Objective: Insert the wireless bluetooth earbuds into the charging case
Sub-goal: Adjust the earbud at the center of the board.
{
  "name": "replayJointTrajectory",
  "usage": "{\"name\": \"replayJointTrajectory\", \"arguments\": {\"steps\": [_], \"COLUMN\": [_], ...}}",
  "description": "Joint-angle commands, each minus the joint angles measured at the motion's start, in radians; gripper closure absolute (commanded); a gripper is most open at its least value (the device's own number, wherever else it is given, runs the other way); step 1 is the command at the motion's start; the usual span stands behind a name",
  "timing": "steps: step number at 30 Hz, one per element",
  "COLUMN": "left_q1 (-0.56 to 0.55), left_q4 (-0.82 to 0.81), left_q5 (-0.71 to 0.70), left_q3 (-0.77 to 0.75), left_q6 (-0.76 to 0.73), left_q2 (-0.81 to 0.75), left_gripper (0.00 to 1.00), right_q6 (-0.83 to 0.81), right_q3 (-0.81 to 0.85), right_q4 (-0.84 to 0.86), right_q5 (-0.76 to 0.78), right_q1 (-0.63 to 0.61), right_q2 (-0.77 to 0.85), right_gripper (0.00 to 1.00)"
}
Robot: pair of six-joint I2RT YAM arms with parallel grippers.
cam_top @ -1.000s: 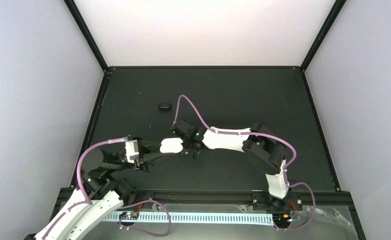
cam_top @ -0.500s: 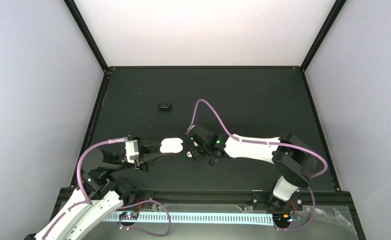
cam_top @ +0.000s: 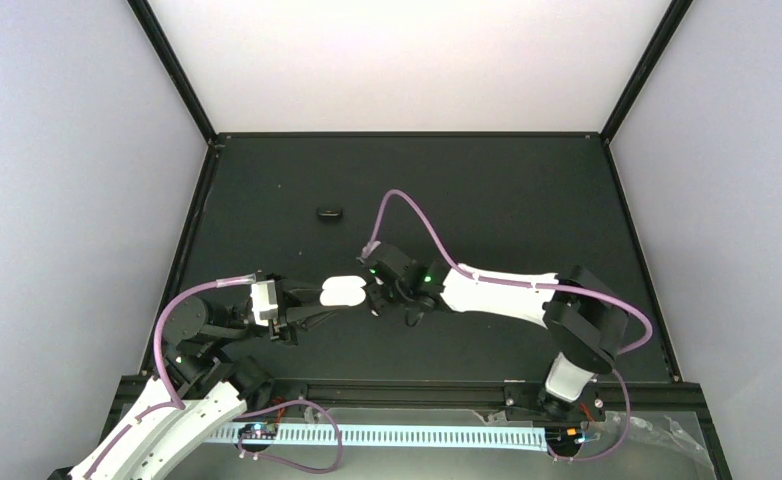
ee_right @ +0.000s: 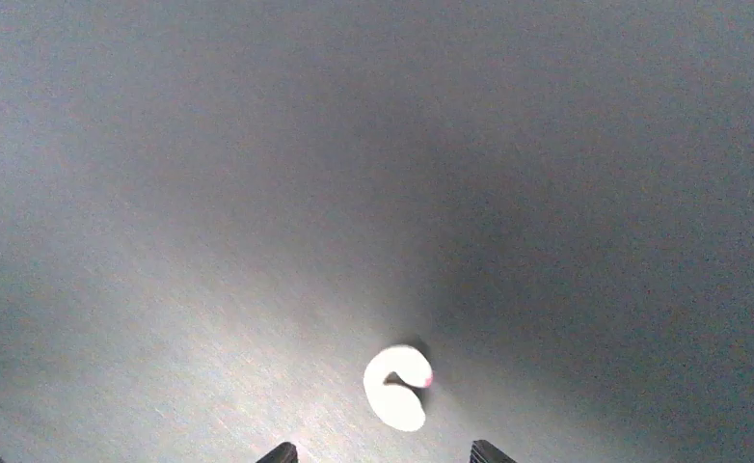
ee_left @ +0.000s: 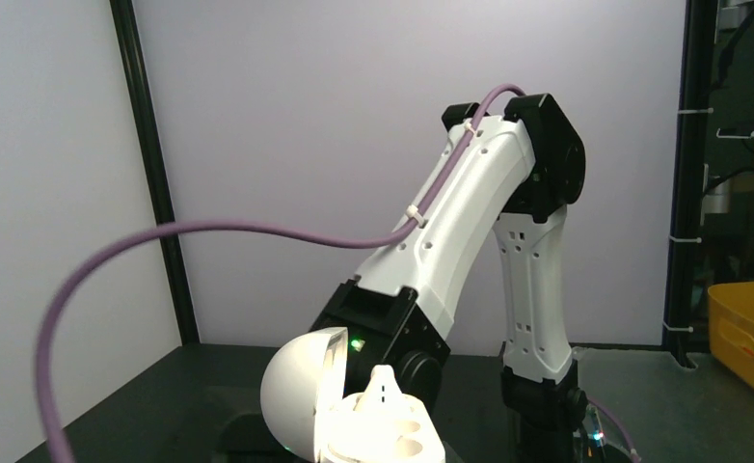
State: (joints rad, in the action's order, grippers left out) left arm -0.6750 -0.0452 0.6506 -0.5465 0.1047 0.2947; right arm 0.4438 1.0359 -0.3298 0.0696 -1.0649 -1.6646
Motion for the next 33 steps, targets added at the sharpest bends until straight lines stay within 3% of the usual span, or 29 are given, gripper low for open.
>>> {"name": "replayJointTrajectory", "arguments": {"steps": [1,8,33], "left_q1": [0.007,0.006,0.008], "left_q4": [-0.011,-0.007,-0.011], "left_q5": [-0.005,-0.01,-0.006], "left_q3": [0.0,-0.001,0.0], "left_q6": [0.002,0.0,0.0], "left_q2": [-0.005,-0.011,-0.01], "left_gripper": [0.99,0.98,0.98], "right_q6": [-0.032,-0.002,0.0], "right_q3": [0.124,0.249,0.242], "right_q4": [-0.019,-0.129,-0.105], "right_q5": [0.029,0.062,-0.019], "right_q1": [-0.021,-0.021,-0.023], "right_q2": [-0.081,-0.209,-0.264], "right_gripper": [0.54,0.55,0.62]}}
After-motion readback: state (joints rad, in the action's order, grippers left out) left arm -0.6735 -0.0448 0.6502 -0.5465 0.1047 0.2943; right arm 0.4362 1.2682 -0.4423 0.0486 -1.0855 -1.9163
